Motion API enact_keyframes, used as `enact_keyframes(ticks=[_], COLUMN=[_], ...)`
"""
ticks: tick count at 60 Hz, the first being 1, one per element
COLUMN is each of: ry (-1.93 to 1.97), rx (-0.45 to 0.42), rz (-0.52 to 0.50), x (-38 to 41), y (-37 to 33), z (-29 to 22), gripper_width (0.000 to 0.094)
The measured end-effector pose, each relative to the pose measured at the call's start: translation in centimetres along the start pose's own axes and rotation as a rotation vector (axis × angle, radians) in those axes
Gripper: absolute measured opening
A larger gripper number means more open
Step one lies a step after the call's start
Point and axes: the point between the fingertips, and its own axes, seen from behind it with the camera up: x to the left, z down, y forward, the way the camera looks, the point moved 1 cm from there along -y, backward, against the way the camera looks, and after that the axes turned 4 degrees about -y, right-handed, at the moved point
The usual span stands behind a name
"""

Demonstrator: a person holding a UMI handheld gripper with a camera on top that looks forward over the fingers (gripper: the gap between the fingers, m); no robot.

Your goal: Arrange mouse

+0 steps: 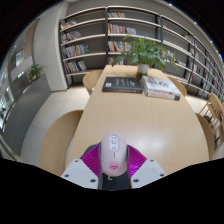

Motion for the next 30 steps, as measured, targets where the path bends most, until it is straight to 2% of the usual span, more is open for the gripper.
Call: enact_keyframes(ticks=[4,12,13,14,17,26,30], ry=[0.000,-0.010,-0.010,-0.010,-0.021,0.024,0.049], rx=[0.063,0.134,0.136,0.100,0.094,0.124,0.145], rz=[-0.005,0.000,-0.001,0.003,0.006,0.009,0.025], x=[0.7,1.0,1.2,1.2,1.1,1.0,0.7], y=[1.8,4.1,4.2,4.3,4.2,4.2,3.6], z=[3.5,7.7,8.4,7.8,8.1,8.1,7.8], gripper_width=[0.0321,0.0332,0.0312,0.0343,0.0376,0.0486,0.0683])
